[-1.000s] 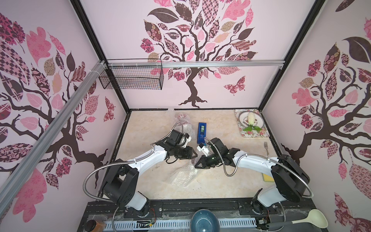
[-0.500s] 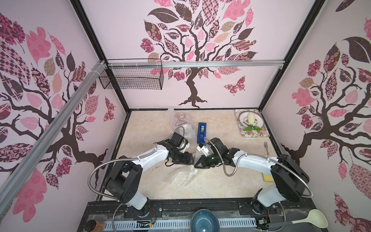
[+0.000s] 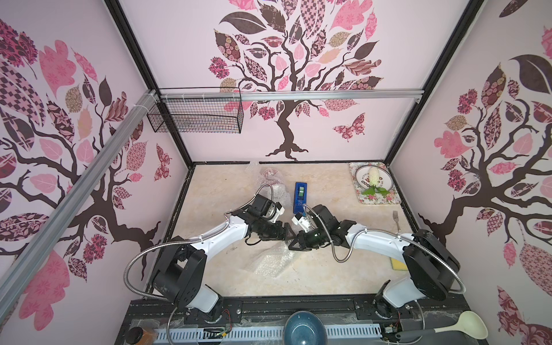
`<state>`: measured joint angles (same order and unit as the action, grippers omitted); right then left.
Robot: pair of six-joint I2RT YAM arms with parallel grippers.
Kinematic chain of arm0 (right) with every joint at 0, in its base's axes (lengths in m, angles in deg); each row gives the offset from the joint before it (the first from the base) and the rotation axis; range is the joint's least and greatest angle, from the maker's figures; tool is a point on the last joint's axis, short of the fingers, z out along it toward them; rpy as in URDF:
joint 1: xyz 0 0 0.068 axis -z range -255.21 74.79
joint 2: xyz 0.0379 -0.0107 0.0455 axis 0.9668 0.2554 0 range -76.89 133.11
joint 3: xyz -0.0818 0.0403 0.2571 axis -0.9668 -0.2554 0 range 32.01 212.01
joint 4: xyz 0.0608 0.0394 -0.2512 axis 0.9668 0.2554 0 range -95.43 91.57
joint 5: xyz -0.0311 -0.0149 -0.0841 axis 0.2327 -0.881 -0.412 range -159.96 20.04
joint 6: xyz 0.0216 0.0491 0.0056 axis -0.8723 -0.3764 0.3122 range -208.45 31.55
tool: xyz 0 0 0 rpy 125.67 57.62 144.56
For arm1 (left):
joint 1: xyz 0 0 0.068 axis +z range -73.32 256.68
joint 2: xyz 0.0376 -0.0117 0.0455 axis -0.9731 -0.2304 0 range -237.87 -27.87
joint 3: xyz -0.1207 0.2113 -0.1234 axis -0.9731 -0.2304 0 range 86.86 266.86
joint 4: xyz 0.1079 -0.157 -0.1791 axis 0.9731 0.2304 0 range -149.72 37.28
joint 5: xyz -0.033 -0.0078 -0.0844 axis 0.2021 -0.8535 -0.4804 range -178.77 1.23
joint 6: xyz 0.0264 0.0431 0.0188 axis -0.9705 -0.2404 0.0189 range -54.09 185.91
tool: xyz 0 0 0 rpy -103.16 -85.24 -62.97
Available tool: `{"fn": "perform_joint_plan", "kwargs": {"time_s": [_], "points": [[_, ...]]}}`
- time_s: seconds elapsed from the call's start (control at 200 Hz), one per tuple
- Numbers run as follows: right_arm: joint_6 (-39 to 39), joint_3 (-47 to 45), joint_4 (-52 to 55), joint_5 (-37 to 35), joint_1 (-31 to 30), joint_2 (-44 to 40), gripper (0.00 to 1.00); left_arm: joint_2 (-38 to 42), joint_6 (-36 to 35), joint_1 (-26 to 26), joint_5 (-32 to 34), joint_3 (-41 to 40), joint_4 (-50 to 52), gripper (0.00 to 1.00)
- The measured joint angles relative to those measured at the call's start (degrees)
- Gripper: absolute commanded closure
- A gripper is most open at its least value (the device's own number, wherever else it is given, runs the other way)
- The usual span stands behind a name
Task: Wrap mugs in bubble wrap
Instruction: Wrap the mug in bubble wrap.
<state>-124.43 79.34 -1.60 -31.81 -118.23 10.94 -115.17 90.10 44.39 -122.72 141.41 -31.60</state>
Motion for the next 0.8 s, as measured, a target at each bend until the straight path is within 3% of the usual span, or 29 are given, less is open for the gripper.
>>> {"fn": "perform_joint_plan", "kwargs": {"time_s": [0.46,0.505,0.56,0.675,0.8], "points": [[0.00,0.00,1.51,0.07,-0.42,0.00,1.00,-6.80,-1.09,-2.21,4.15,0.04,1.20,0.12],[-0.04,-0.02,1.73,0.07,-0.39,-0.02,0.94,-7.23,-1.09,-2.38,4.42,0.04,1.18,0.12],[-0.42,-0.02,1.88,0.00,-0.39,-0.02,0.77,-7.74,-1.11,-2.40,4.57,0.04,1.11,0.13],[-1.07,0.42,2.71,1.36,-0.52,-0.76,0.54,-8.22,-1.27,-2.45,5.25,0.00,0.72,0.13],[-1.84,1.99,5.25,-0.42,-1.09,-3.04,0.37,-8.81,-1.31,-3.19,5.35,0.00,0.11,0.14]]}}
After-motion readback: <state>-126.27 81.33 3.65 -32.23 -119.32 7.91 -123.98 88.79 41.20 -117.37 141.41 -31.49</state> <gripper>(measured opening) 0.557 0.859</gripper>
